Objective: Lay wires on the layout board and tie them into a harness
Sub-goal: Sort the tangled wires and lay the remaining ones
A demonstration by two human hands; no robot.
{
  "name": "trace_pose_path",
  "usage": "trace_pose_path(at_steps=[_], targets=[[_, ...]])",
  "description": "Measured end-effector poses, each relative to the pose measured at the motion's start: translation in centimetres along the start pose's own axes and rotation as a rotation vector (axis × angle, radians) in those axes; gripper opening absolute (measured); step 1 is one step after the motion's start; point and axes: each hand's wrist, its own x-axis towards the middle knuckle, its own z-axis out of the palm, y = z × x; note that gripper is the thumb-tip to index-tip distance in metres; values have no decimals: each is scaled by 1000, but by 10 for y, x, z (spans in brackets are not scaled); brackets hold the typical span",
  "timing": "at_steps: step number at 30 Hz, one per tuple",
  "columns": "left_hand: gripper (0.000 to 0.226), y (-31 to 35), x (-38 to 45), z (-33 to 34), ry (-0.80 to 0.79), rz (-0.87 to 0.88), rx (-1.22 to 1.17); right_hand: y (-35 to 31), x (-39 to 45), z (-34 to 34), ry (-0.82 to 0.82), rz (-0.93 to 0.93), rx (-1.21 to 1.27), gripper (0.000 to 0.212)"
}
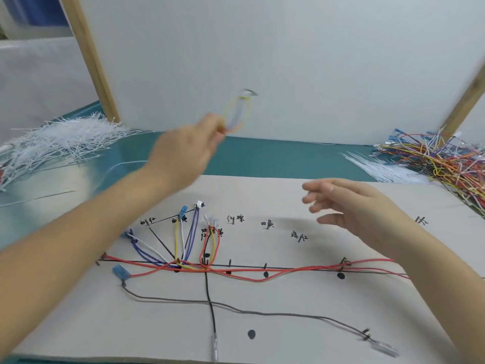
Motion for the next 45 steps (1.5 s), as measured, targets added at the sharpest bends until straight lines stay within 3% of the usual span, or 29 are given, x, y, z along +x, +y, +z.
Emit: trace_pose_path(at_steps=[4,6,8,11,15,21,25,28,36,37,41,43,45], targets=[[40,61,-24,16,-186,351,-18,-8,2,16,-52,155,200,58],[30,71,-32,29,-246,429,8,-9,7,21,-18,164,317,41],[32,68,-34,41,-372,298,-5,-13,12,22,93,123,501,15],[45,49,-34,45,-462,89,-196,-24,20,11,206,33,738,25],[71,19,-31,41,-465,23,-169,-31,29,-2,306,-32,829,26],[42,-20,-18,42,-403,93,96,-28,45,12,336,-20,830,22],[17,-70,-21,34,-555,-201,278,-30,49,20,310,-31,809,22],[10,-97,-28,23,-564,-244,358,-27,51,28,308,-25,761,24],[18,-121,-62,-32,-801,-435,-227,-25,54,27,306,-18,702,25],[19,-121,-69,-39,-778,-482,-383,-25,53,28,297,-20,699,25],[60,-124,-77,-63,-490,-572,-853,-20,54,31,285,-16,703,25],[61,-132,-73,-74,-527,-584,-899,-21,57,28,310,-19,716,25],[61,-138,-65,-80,-719,-559,-705,-24,61,17,367,-56,750,25]])
